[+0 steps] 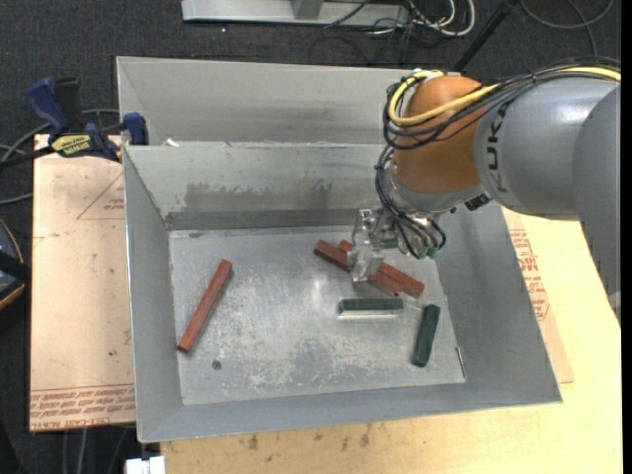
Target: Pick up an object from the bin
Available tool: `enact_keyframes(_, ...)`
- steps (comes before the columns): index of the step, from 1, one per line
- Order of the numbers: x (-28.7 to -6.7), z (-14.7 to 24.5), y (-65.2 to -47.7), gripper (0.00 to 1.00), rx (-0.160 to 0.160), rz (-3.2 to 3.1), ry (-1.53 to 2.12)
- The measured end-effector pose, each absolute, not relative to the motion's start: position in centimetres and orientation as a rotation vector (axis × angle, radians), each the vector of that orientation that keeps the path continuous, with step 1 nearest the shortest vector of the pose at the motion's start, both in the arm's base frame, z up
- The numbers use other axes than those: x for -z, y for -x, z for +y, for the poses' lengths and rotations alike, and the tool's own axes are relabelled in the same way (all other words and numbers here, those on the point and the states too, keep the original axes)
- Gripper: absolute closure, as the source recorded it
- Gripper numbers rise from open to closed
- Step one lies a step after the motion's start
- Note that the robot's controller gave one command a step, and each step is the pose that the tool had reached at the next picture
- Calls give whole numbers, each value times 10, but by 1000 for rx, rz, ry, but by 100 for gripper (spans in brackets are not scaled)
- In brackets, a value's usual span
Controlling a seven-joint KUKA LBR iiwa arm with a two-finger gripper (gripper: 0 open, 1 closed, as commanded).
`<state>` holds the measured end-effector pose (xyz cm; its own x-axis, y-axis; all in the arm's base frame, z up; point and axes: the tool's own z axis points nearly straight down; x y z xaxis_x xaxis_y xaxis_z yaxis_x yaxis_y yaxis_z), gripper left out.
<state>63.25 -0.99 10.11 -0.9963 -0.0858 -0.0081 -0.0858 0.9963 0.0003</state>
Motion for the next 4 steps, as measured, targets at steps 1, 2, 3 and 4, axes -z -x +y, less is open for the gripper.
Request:
enact_keyframes(1, -116, -14, -624, 0, -2, 3138, 78)
enact_keyframes(2, -116, -14, -624, 0, -2, 3139, 77)
enact_keyframes(3, -76, -31, -628, 100, -4, 3117, -204)
enact_keyframes(4, -76, -31, -628, 100, -5, 3117, -205)
